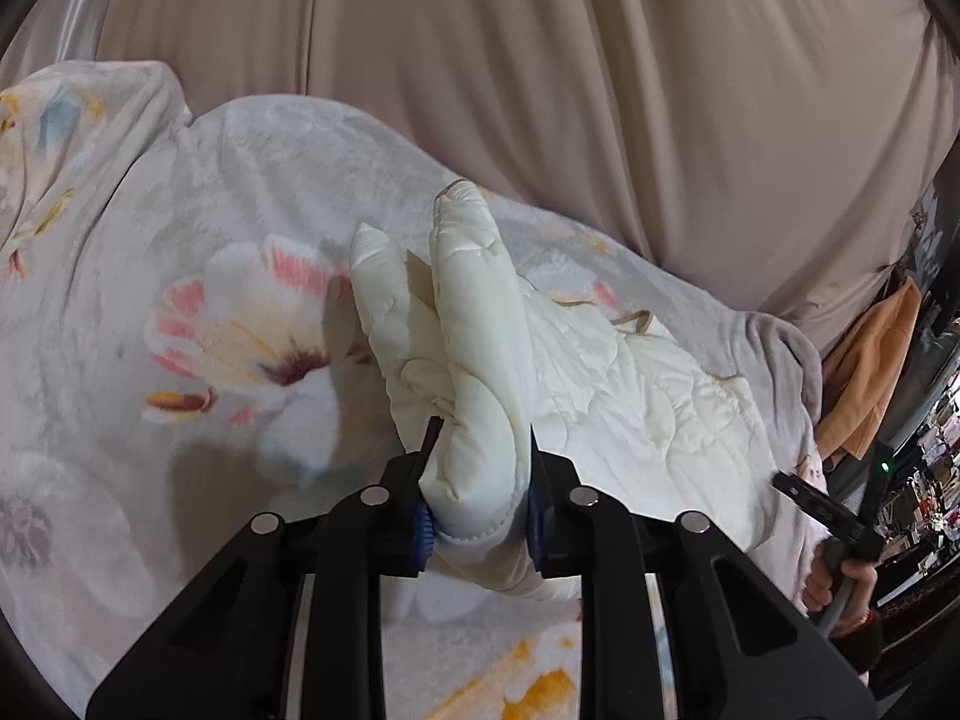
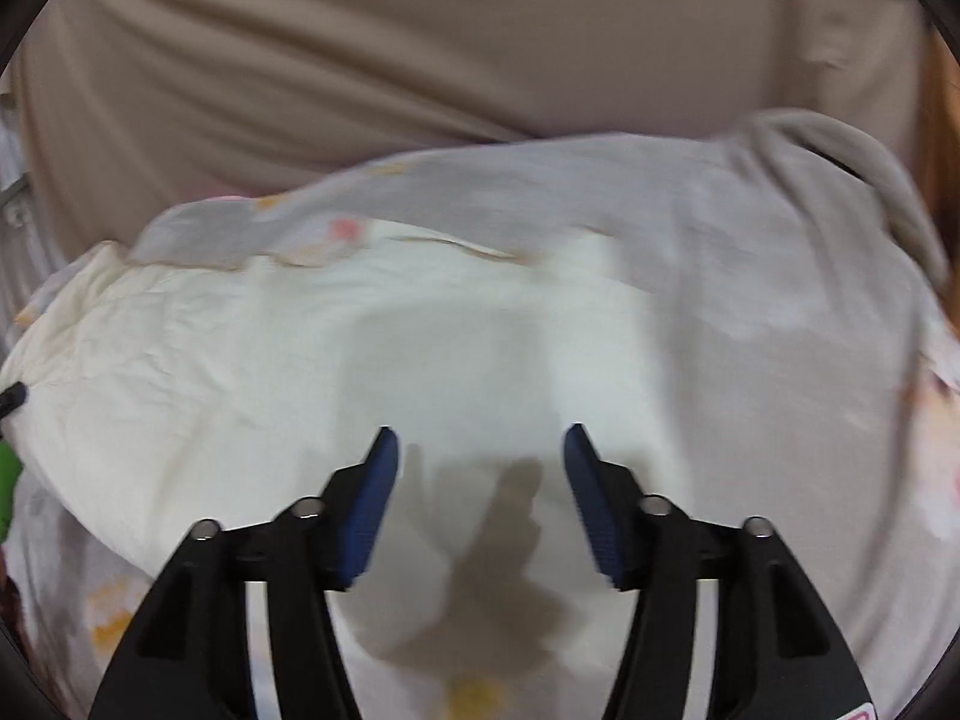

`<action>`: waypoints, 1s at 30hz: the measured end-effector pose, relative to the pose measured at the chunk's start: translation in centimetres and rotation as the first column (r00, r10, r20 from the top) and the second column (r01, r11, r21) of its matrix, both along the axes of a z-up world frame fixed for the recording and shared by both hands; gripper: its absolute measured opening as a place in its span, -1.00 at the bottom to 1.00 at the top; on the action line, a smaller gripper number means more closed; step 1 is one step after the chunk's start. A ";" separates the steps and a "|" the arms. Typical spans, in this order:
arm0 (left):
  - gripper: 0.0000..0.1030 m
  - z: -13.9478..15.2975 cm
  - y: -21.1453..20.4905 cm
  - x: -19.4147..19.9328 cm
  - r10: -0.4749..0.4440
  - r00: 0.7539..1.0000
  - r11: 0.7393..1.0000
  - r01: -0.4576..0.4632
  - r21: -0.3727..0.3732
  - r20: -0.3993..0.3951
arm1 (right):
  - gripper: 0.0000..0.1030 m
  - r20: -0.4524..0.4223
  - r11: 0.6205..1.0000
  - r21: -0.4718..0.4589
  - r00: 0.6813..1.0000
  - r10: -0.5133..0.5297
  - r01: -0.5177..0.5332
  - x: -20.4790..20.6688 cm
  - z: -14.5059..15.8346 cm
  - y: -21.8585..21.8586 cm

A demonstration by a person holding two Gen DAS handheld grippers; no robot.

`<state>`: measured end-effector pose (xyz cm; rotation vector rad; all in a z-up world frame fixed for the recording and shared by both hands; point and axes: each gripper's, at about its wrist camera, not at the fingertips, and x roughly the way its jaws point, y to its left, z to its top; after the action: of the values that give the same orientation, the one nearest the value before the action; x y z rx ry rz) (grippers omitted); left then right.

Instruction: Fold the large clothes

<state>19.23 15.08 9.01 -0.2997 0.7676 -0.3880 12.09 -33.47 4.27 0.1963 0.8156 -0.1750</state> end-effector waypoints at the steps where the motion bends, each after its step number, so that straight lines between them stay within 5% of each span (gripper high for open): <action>1: -0.59 -0.3 0.1 0.0 0.008 1.000 1.000 -0.008 0.002 -0.006 | 0.31 -0.016 0.999 0.036 1.000 -0.017 0.017 -1.0 -0.7 -1.2; 5: -0.59 -1.2 0.7 0.2 0.041 0.998 0.999 -0.042 -0.023 -0.037 | 0.29 -0.089 0.979 0.205 0.996 0.013 0.005 -1.6 -4.4 -2.6; 9: -0.61 -0.4 1.2 -1.5 0.030 0.999 0.999 -0.031 -0.037 -0.029 | -0.60 -0.047 0.990 0.141 0.998 0.032 -0.025 -2.5 -3.0 -0.3; 12: -0.62 1.0 2.8 -4.7 0.031 0.999 0.999 -0.031 -0.041 0.010 | -0.74 0.053 0.981 0.174 0.996 0.075 -0.083 -6.0 0.3 0.3; 17: -0.63 2.9 6.0 -11.0 0.010 0.998 0.996 -0.004 -0.091 0.061 | -0.74 0.044 0.975 0.194 0.994 0.097 -0.104 -12.5 1.0 2.0; 22: -0.63 1.0 5.6 -12.3 0.014 1.000 0.999 -0.013 -0.048 0.028 | -0.44 -0.160 0.993 0.104 0.985 0.070 -0.053 -13.4 -5.0 3.7; 27: -0.63 0.8 6.7 -12.5 0.012 1.000 0.995 -0.010 -0.096 0.024 | -0.43 -0.021 1.000 0.021 1.000 0.005 -0.005 -14.6 0.9 3.8; 30: -0.63 1.0 6.0 -12.8 0.017 0.999 0.996 -0.013 -0.089 0.047 | -0.41 0.076 0.993 0.012 0.990 0.118 -0.119 -13.6 4.2 6.4</action>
<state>6.43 21.10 10.04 -0.3785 0.7024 -0.4141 -1.47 -27.05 8.51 0.1679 0.7515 -0.0485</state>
